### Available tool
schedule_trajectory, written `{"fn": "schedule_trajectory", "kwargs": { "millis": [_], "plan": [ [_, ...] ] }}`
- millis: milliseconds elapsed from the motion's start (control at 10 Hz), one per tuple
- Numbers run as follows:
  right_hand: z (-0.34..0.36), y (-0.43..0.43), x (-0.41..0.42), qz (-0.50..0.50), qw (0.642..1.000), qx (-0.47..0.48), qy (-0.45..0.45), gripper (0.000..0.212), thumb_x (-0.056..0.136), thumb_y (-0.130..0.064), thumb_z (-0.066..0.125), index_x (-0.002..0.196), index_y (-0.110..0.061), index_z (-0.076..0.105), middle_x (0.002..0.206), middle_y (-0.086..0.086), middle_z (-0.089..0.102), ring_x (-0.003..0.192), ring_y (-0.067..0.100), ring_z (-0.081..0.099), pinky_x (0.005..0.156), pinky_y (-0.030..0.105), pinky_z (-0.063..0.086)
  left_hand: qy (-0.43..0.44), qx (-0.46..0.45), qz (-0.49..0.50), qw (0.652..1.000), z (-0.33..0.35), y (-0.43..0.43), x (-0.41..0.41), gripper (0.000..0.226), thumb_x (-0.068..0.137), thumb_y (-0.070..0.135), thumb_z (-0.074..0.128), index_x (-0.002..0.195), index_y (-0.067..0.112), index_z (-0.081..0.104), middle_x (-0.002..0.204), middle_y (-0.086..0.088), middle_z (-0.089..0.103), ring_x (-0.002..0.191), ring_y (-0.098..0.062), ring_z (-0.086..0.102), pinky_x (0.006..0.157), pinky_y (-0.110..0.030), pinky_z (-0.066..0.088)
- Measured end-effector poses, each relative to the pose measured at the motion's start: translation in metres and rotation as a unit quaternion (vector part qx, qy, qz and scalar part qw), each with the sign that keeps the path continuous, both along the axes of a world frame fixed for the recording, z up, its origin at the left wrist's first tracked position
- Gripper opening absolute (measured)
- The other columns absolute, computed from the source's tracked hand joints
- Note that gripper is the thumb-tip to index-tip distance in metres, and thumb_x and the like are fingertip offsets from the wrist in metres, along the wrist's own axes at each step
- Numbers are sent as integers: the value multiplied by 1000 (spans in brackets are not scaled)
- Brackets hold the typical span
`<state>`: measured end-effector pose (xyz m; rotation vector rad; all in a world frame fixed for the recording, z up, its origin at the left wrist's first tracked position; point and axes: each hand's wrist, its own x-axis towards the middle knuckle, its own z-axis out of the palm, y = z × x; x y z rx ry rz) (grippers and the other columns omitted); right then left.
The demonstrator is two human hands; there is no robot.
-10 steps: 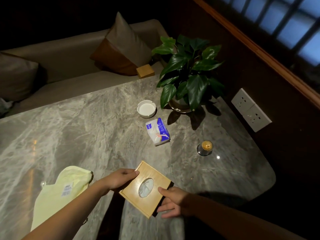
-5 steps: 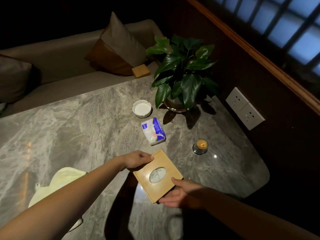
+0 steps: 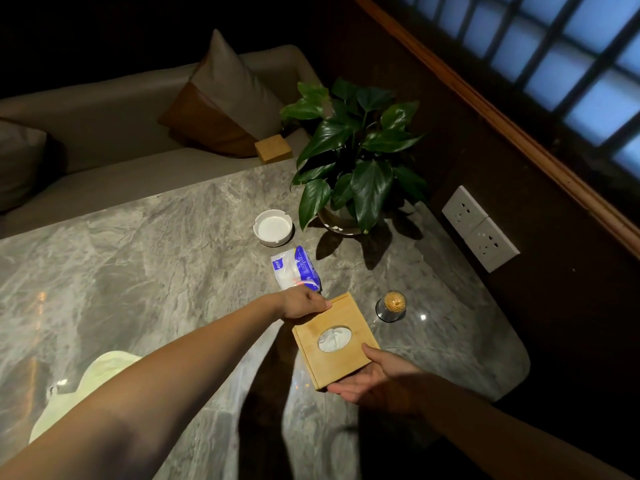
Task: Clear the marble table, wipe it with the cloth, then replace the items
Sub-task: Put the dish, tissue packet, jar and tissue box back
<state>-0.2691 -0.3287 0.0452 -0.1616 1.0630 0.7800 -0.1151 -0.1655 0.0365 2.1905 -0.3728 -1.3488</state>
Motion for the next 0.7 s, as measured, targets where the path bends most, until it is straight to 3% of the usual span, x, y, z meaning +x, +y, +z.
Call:
{"fn": "schedule_trajectory", "kwargs": {
  "millis": [100, 300, 400, 500, 600, 700],
  "plan": [
    [-2, -2, 3, -8, 1000, 22, 20, 41, 80, -11, 56, 101, 22, 44, 151, 34, 17, 142, 45, 8, 113, 47, 15, 2, 6, -3, 1000, 5, -5, 1, 35, 96, 42, 46, 108, 16, 66, 111, -10, 64, 104, -21, 58, 97, -33, 44],
    [1, 4, 3, 2, 1000, -9, -22, 57, 83, -15, 57, 132, 2, 35, 150, 35, 18, 141, 50, 7, 99, 57, 31, -10, 22, -40, 999, 11, -8, -4, 41, 101, 35, 36, 130, 13, 55, 128, -11, 58, 121, -24, 52, 104, -32, 39],
    [-3, 9, 3, 60, 993, -85, -57, 47, 99, -28, 44, 136, 0, 34, 124, 41, 47, 119, 60, 44, 55, 61, 52, -44, 28, -63, 997, 9, -12, -6, 39, 102, 29, 34, 132, 13, 53, 129, -13, 56, 121, -26, 50, 102, -33, 37],
    [-7, 9, 0, 112, 982, -130, -76, 53, 102, -38, 34, 140, -2, 36, 102, 35, 62, 72, 49, 68, 52, 57, 53, -103, 34, -73, 991, 13, -15, -13, 38, 100, 21, 38, 136, 17, 49, 130, -12, 56, 121, -26, 49, 100, -33, 37],
    [-2, 10, -6, 128, 978, -145, -73, 54, 102, -40, 34, 134, 3, 45, 101, 32, 67, 74, 40, 71, 57, 50, 58, -117, 24, -84, 989, 16, -12, -21, 44, 97, 24, 43, 141, 15, 42, 133, -12, 53, 122, -27, 49, 100, -34, 38],
    [16, 14, -12, 166, 967, -165, -105, 48, 103, -33, 33, 121, 8, 51, 116, 30, 63, 78, 36, 72, 62, 44, 59, -118, 12, -92, 989, 31, 0, -27, 49, 98, 29, 44, 144, 12, 36, 141, -13, 46, 129, -29, 43, 104, -33, 35]
  ]
}}
